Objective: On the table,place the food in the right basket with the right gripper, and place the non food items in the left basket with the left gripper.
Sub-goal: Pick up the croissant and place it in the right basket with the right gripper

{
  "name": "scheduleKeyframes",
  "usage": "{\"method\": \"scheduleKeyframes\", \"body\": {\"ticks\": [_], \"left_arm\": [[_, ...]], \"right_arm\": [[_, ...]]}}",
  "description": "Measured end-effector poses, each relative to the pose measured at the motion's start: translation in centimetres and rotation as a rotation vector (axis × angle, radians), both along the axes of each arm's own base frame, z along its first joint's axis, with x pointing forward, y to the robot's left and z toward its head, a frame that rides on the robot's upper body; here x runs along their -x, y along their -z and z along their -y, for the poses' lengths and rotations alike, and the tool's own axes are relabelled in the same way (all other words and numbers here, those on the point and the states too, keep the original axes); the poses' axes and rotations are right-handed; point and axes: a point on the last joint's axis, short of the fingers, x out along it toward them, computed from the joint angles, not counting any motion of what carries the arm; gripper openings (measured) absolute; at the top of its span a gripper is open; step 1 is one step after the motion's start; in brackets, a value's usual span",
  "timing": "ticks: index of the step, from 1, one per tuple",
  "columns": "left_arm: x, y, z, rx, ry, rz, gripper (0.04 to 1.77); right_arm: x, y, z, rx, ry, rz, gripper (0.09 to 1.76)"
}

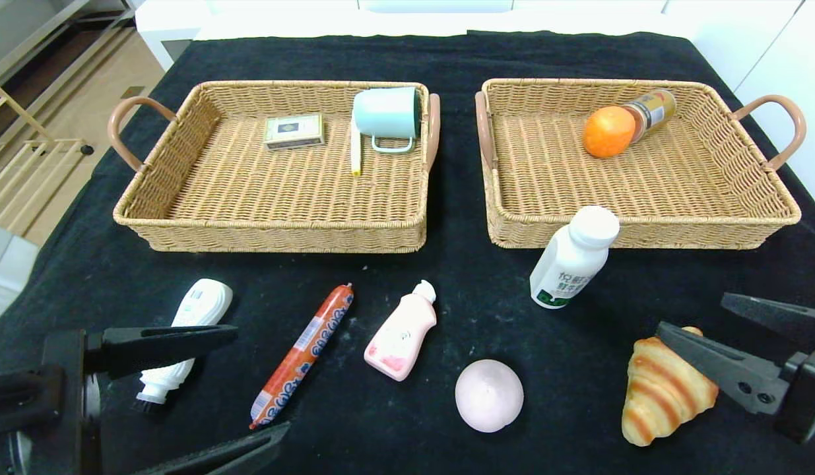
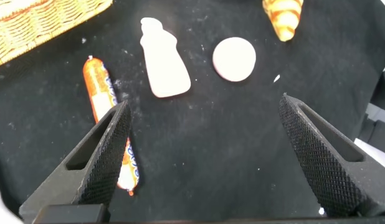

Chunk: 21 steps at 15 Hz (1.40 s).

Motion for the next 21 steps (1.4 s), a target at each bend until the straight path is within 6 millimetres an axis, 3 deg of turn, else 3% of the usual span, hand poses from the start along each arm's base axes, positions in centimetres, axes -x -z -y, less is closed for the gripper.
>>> {"method": "scheduleKeyframes", "body": {"ticks": [8,14,21], "left_arm": [[0.2,-0.1,-0.1,-0.006,0.003,0.023,1.72],[0.1,-0.4,-0.1,0.023,-0.009,0.067,1.72],[0.3,-0.5,-0.2,0.024,-0.008,0.075,1.72]], "right_arm": [[-0.6,-2.3,0.0,0.070,0.283,-0.278,1.71],[-2.8,-4.1,-1.3,-0.164,0.470,-0.530,1.71],[-5.2,-2.6,-1.9,-0.241,0.600,-0.693,1.71]]}}
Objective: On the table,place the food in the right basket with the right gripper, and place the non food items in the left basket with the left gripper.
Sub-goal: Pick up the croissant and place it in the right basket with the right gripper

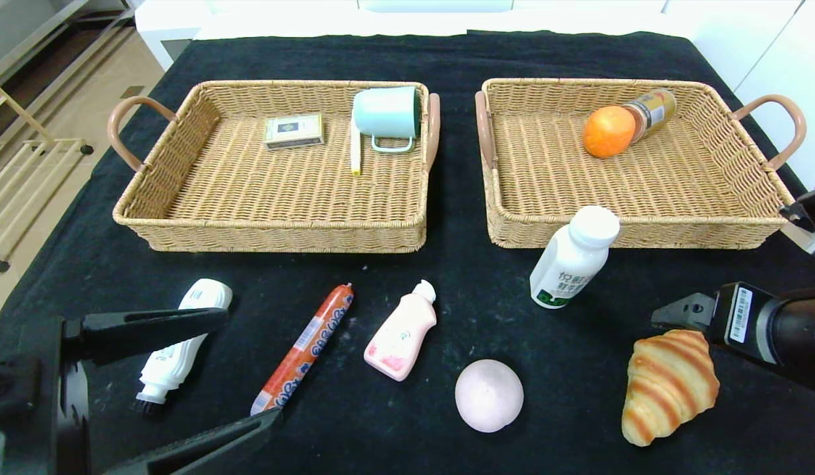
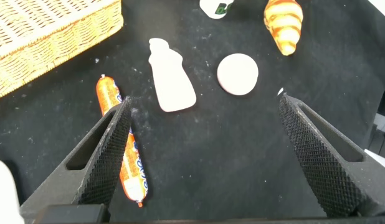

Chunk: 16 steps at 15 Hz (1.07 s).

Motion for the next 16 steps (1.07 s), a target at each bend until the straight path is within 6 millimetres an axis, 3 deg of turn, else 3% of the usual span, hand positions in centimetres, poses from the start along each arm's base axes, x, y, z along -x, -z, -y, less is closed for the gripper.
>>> {"method": "scheduleKeyframes", "body": {"ticks": [16], "left_arm": [[0.1,0.0,-0.1,0.000,0.002,0.002,1.72]], "right_arm": [[-0.2,2.4,0.2,-0.016,-0.010,-0.128,1.71]]}}
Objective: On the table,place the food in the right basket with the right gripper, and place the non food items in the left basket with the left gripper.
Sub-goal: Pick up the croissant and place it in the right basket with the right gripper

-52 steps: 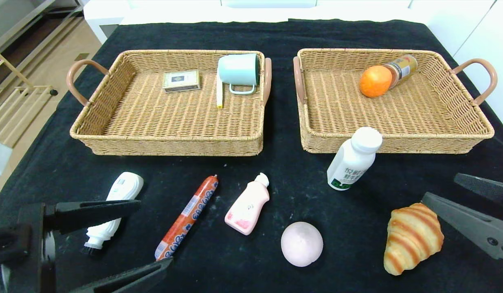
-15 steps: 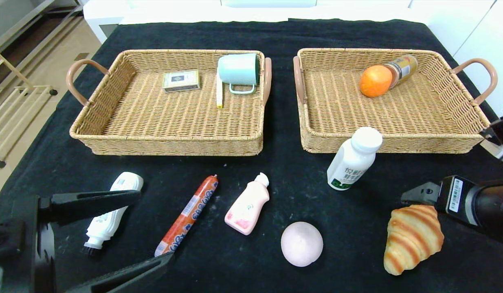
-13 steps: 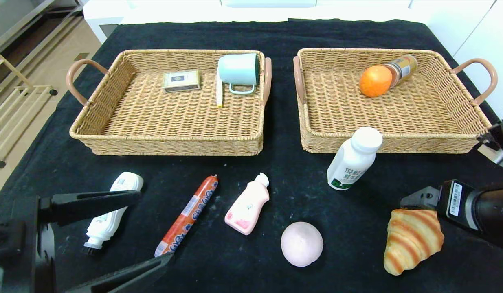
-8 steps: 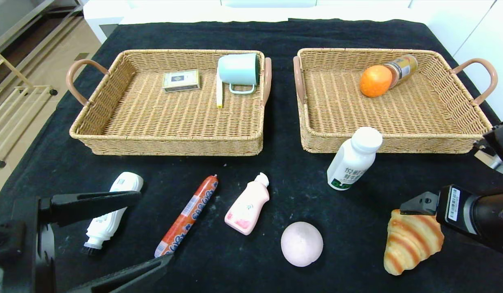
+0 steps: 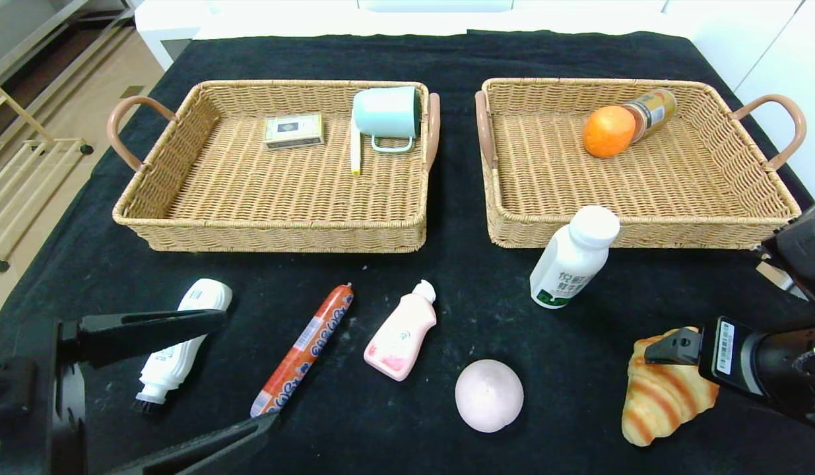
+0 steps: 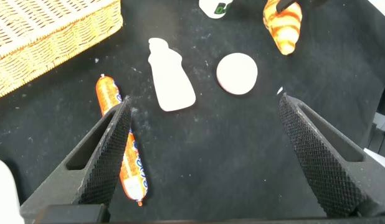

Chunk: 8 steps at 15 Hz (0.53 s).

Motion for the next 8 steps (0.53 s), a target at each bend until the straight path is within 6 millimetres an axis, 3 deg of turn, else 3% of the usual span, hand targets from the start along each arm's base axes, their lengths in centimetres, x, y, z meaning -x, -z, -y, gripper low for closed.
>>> {"method": "scheduleKeyframes", "body": {"ticks": [8], "left_arm": [[0.02,-0.02,-0.02,0.001,0.000,0.001,1.72]], "right_arm": [[-0.21,0.15,-0.15,-0.032,-0.018,-0.003,1.71]]}}
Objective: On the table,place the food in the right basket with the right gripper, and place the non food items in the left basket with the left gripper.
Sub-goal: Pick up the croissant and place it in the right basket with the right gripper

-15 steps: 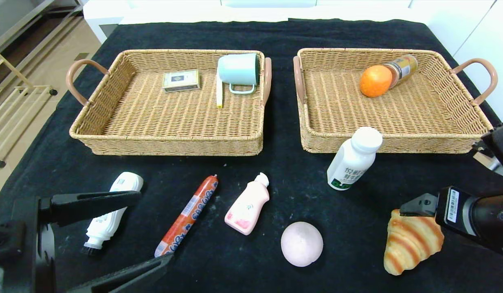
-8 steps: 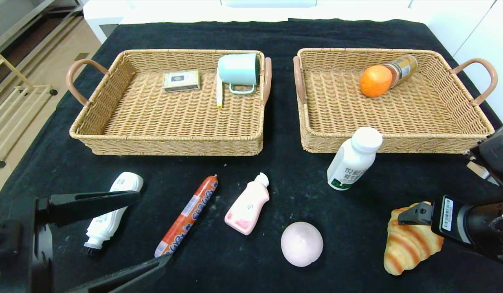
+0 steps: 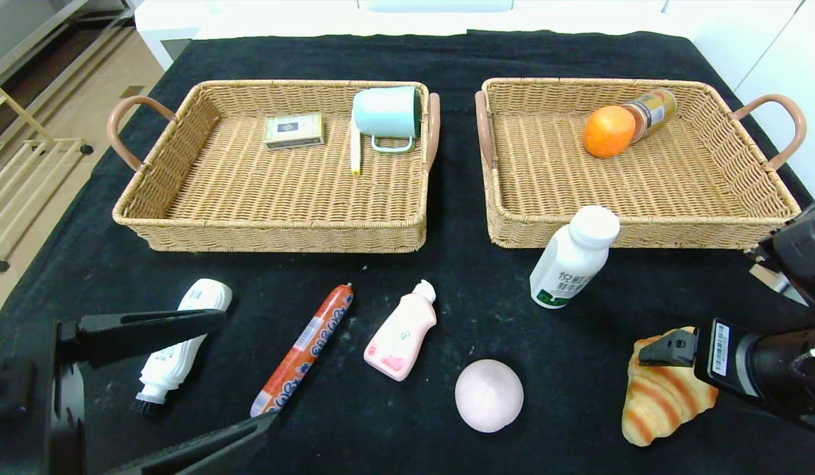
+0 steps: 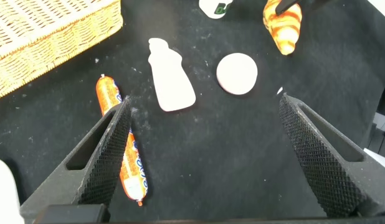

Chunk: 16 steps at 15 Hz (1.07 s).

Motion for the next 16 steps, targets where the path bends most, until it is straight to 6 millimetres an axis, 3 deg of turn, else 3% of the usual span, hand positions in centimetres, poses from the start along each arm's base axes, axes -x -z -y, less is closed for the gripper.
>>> {"method": "scheduleKeyframes", "body": {"ticks": [16], "left_arm": [[0.1,0.2,0.0,-0.011,0.004,0.008,1.72]], "right_arm": [[-1.1,1.6,-0.5,0.010,0.003,-0.027,1.71]]}}
